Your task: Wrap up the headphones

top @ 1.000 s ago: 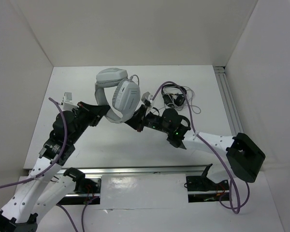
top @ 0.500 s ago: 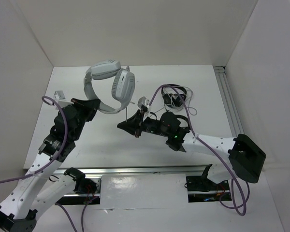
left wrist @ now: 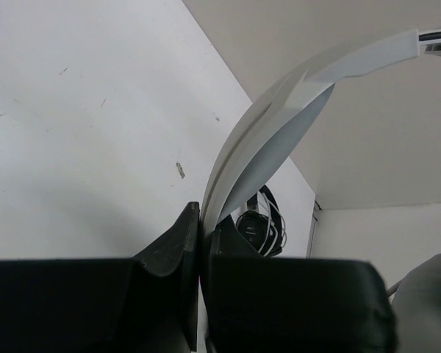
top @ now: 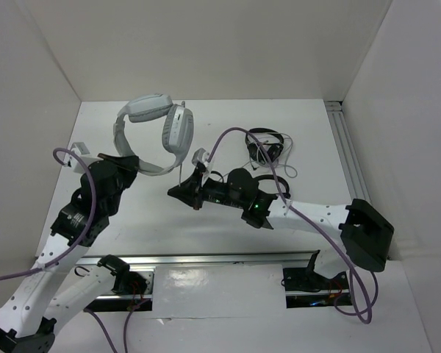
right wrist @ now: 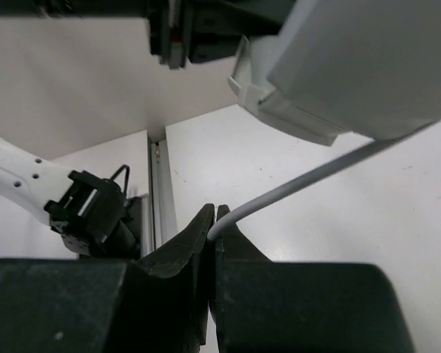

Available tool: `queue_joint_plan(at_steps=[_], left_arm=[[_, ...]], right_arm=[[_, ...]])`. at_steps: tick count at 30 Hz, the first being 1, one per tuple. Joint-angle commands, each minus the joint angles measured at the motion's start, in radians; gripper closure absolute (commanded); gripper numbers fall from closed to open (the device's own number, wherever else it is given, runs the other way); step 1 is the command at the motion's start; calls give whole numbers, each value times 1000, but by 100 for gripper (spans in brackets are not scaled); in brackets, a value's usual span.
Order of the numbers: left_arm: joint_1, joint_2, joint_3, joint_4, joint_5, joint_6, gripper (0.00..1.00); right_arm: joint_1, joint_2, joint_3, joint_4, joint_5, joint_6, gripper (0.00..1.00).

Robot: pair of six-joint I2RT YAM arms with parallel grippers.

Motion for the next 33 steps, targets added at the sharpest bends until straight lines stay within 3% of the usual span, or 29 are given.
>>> queue_joint_plan(at_steps=[1,8,18,22,33], left_arm=[[7,0,96,113,-47,-82,100],[7,40,178,56,21,-80,100],[7,49,80,79,-96,-66,100],[7,84,81,62,-131,-52,100],[17,203,184,-80,-208,-42,100]], right_arm=[[34,44,35,-27,-26,-30,98],[25,84,64,-48,-21,-39,99],[45,51,115,-59,-190,-21,99],[45,41,126,-31,-299,11,89],[75,30,55,203,-463,182,76]])
